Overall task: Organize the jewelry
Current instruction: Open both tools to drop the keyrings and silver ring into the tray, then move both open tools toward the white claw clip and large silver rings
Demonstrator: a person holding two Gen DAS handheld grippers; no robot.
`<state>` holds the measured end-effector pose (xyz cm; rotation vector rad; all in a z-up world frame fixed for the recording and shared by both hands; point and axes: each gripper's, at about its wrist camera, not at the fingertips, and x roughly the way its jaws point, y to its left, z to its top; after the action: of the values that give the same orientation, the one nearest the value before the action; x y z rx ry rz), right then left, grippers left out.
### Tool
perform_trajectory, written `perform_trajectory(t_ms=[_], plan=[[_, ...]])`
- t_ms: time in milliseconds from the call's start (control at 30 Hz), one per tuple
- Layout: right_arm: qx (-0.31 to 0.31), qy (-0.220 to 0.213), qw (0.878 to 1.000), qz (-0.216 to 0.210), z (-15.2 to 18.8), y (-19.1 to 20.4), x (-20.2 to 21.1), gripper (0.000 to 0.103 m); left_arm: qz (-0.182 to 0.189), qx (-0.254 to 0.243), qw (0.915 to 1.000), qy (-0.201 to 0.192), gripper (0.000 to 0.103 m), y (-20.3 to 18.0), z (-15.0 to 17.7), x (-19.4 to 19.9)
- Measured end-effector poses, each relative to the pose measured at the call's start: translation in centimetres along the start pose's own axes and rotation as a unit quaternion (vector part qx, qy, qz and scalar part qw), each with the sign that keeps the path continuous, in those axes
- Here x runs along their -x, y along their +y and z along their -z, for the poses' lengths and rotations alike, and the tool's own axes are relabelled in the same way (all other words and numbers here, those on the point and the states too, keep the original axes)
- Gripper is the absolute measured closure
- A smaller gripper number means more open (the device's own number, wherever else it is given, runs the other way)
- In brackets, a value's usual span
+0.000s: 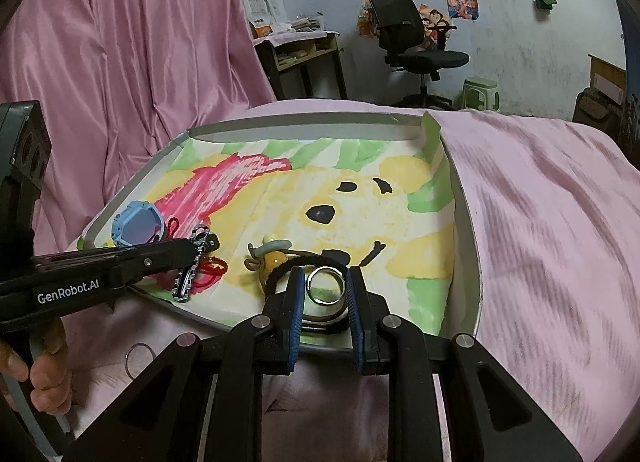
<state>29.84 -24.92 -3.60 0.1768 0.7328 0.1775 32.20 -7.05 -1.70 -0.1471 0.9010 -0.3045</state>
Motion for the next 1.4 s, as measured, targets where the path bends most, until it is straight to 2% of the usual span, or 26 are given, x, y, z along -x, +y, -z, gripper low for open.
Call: perform_trajectory(t_ms=[67,167,267,333,433,633,700,833,900,1033,1100,1400], plan=[[0.001,0.001,1.000,-0.002,0.0,0.0,0.0,0.079,0.002,0.004,1.0000,0.004,0.095,0.2,0.1,0.0],[0.001,0.001,1.000,-0.004,0.0,0.0,0.1,0.065,0.000,0.001,1.0000,0.005,0.091,0.3,0.3,0.1],[-0.004,-0.001,1.000,-0.009,0.0,-0.2,0.2,0.064,0.007,0.007,0.9999,-0.002,0.082,0.4,0.6,0.6],[-0.007,-0.009,1.000,-0.011,0.0,-0.3,0.6,0.064,0.015,0.020,0.9996,-0.016,0.067,0.8,0.8,1.4],[-0.007,-0.031,0.999,-0.012,0.0,-0.2,1.5,0.061,0.029,0.034,0.9983,-0.037,0.056,1.1,1.1,2.5],[-0.001,-0.085,0.996,-0.007,0.1,0.2,4.2,0.044,-0.002,0.043,0.9945,-0.095,0.036,1.4,1.5,5.5],[0.001,-0.112,0.994,-0.007,0.2,0.4,5.5,0.034,-0.014,0.042,0.9928,-0.111,0.031,1.6,1.6,6.5],[0.004,-0.154,0.988,-0.009,0.4,0.6,7.8,0.023,-0.055,0.029,0.9869,-0.149,0.013,1.5,2.2,8.7],[0.005,-0.169,0.986,-0.009,0.5,0.7,8.6,0.013,-0.069,0.023,0.9831,-0.168,0.010,1.5,2.6,9.7],[0.010,-0.195,0.981,-0.009,0.8,1.2,10.1,0.010,-0.088,0.009,0.9752,-0.203,0.005,1.5,3.7,11.5],[0.016,-0.206,0.978,-0.008,1.1,1.5,10.9,0.001,-0.092,0.004,0.9724,-0.214,0.005,1.6,4.3,12.3],[0.050,-0.230,0.972,-0.007,3.0,3.3,14.0,0.001,-0.106,-0.017,0.9658,-0.236,0.004,2.3,7.0,15.1]])
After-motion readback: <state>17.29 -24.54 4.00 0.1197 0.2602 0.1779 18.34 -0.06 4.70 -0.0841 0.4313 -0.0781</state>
